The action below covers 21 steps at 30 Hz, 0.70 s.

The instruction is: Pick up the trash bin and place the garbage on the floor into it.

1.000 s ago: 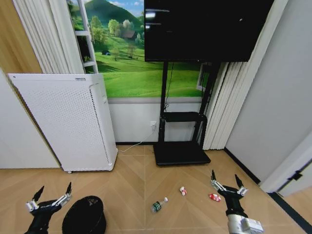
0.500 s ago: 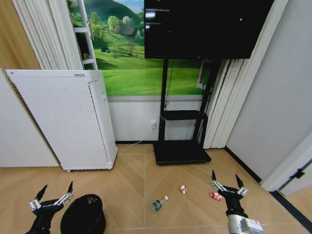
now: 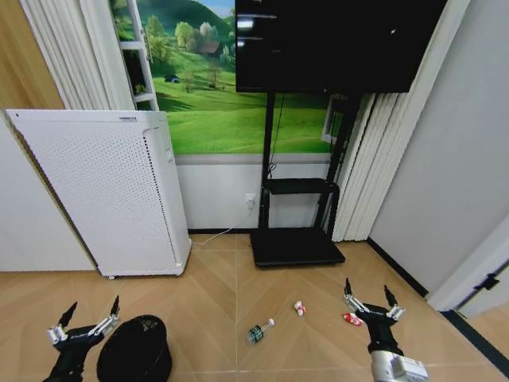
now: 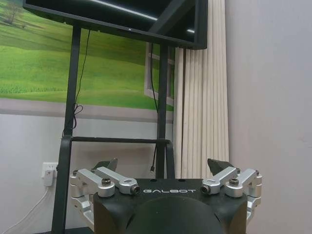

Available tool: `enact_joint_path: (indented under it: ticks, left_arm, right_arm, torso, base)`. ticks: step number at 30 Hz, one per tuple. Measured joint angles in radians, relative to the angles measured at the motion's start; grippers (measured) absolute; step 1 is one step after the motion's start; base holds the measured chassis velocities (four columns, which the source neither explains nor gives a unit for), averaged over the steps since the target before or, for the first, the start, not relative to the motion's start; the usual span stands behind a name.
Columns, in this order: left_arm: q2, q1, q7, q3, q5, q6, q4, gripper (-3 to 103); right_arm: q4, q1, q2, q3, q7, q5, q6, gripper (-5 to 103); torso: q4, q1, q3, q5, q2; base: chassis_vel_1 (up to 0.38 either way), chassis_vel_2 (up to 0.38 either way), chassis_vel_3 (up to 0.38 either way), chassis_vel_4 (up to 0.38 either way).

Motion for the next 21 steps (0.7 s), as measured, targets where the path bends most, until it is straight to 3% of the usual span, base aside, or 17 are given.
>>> enact_joint_path:
  ticks: [21]
  left_arm:
    - [-0.013, -0.003, 0.005, -0.004, 0.0, -0.007, 0.018, 99]
  right_arm:
    - [-0.012, 0.0, 0.013, -0.002, 0.001, -0.01, 0.006, 100]
  torso:
    - [0.0, -0.015, -0.037, 0.0, -0.052]
  base:
    - [0.0, 0.0, 0.0, 0.0]
